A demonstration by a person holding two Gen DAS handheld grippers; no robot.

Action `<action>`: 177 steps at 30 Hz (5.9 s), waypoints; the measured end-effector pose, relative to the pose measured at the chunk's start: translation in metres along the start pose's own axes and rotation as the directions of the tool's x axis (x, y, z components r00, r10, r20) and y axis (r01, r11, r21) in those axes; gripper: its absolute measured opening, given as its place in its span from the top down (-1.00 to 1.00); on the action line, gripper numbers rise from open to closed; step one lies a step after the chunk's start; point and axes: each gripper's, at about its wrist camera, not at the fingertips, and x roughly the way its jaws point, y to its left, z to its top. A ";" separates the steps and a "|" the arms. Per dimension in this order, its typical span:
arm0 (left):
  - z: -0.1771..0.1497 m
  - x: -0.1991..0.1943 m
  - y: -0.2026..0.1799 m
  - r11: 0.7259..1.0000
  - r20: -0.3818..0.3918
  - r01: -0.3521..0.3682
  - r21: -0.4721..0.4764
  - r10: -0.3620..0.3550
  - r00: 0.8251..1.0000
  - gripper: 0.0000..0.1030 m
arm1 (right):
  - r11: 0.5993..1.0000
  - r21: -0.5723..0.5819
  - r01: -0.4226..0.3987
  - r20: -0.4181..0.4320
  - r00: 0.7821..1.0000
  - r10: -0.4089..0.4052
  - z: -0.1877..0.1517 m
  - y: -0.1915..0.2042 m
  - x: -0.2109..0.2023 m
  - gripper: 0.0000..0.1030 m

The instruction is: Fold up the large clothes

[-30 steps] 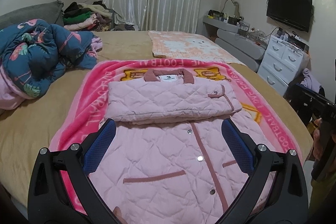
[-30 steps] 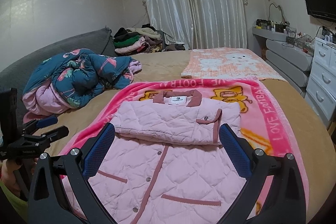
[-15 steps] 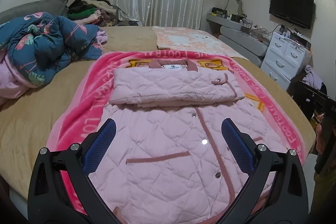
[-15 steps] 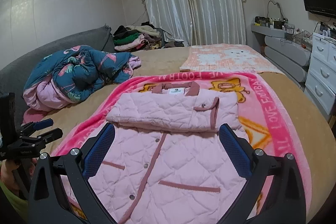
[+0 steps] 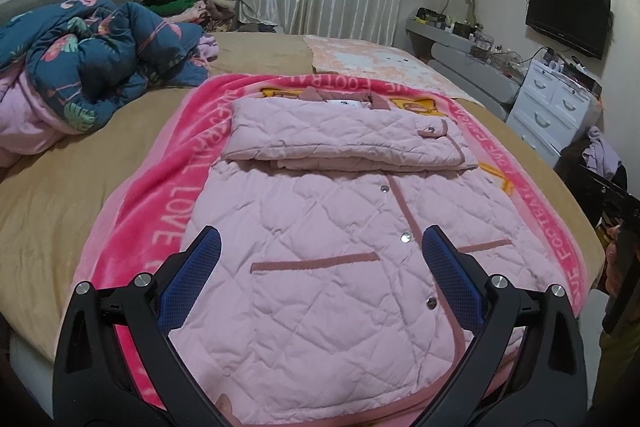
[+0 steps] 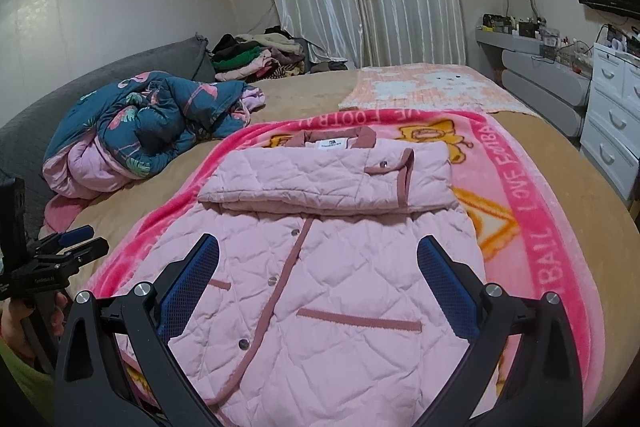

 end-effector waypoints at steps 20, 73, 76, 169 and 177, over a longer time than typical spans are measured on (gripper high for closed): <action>-0.047 0.014 0.016 1.000 -0.077 -0.030 -0.006 0.029 0.997 -0.83 | 1.000 0.016 0.019 -0.080 0.997 -0.018 -0.046 -0.006 0.008 -0.92; -0.139 0.050 0.110 0.972 -0.291 -0.091 -0.215 0.025 0.956 -0.82 | 0.969 0.226 0.101 -0.424 0.906 0.004 -0.184 -0.125 -0.005 -0.91; -0.140 0.049 0.109 0.973 -0.292 -0.065 -0.223 -0.003 0.956 -0.82 | 0.969 0.229 0.096 -0.420 0.908 0.009 -0.190 -0.124 -0.007 -0.81; 0.195 0.196 0.077 0.985 0.023 -0.158 -0.075 0.160 0.987 0.78 | 0.886 0.455 -0.092 -0.027 0.993 0.116 0.148 -0.213 0.185 0.63; 0.190 0.236 0.082 0.979 -0.037 -0.189 -0.072 0.187 0.982 0.76 | 0.813 0.545 -0.207 0.007 0.970 0.242 0.138 -0.231 0.210 -0.08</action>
